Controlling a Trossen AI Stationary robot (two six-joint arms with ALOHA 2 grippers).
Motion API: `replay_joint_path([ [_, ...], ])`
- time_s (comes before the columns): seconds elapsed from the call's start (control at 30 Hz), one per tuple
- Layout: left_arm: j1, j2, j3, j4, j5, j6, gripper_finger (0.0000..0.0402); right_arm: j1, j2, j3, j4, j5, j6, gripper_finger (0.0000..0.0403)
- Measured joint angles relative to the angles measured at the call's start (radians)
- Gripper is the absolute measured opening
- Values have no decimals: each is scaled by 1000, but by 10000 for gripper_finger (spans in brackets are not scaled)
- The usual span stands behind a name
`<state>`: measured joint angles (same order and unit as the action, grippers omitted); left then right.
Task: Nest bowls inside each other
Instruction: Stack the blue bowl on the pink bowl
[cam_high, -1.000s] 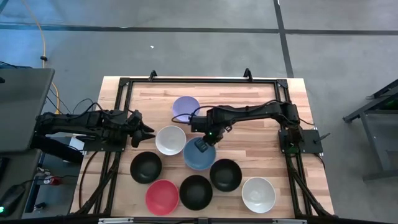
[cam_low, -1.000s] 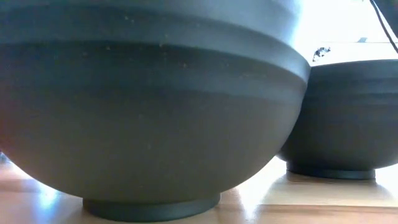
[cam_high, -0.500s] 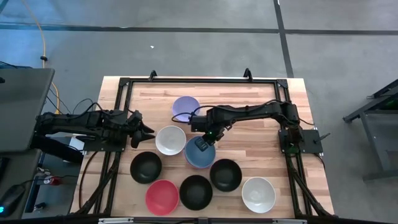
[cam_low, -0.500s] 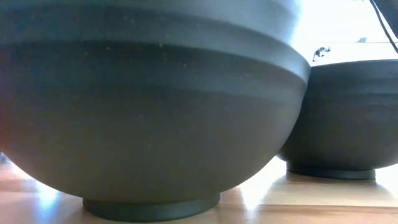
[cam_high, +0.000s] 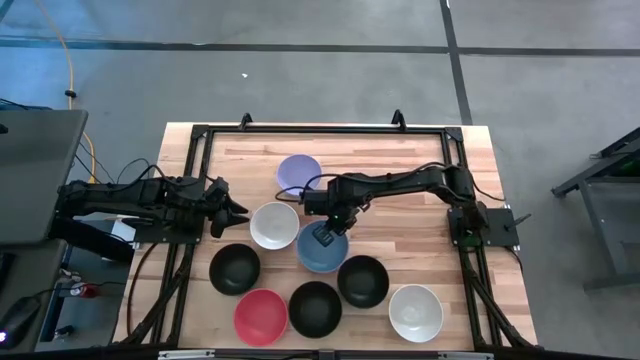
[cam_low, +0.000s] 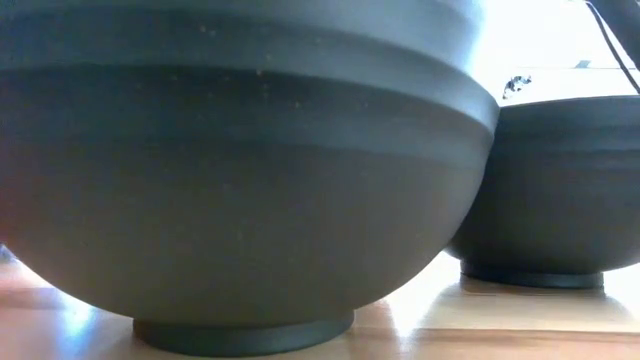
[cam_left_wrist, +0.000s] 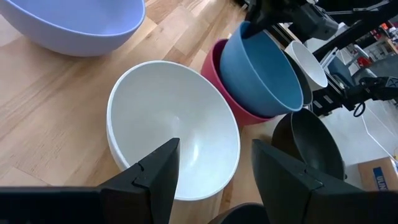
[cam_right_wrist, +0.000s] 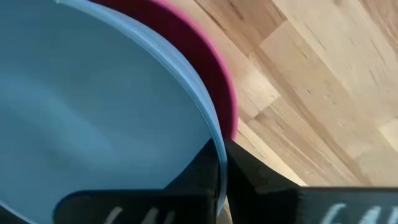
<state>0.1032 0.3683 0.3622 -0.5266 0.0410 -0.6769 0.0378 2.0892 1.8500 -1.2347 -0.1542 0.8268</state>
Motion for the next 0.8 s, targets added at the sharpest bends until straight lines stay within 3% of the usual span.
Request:
replay_joint_path([
  [0.4, 0, 0, 0, 0, 0, 0, 184, -1, 0, 0, 46, -28, 2, 9],
  [0.67, 0, 0, 0, 0, 0, -2, 184, -1, 0, 0, 52, -22, 8, 86],
  [0.8, 0, 0, 0, 0, 0, -4, 184, -1, 0, 0, 52, -22, 10, 104],
])
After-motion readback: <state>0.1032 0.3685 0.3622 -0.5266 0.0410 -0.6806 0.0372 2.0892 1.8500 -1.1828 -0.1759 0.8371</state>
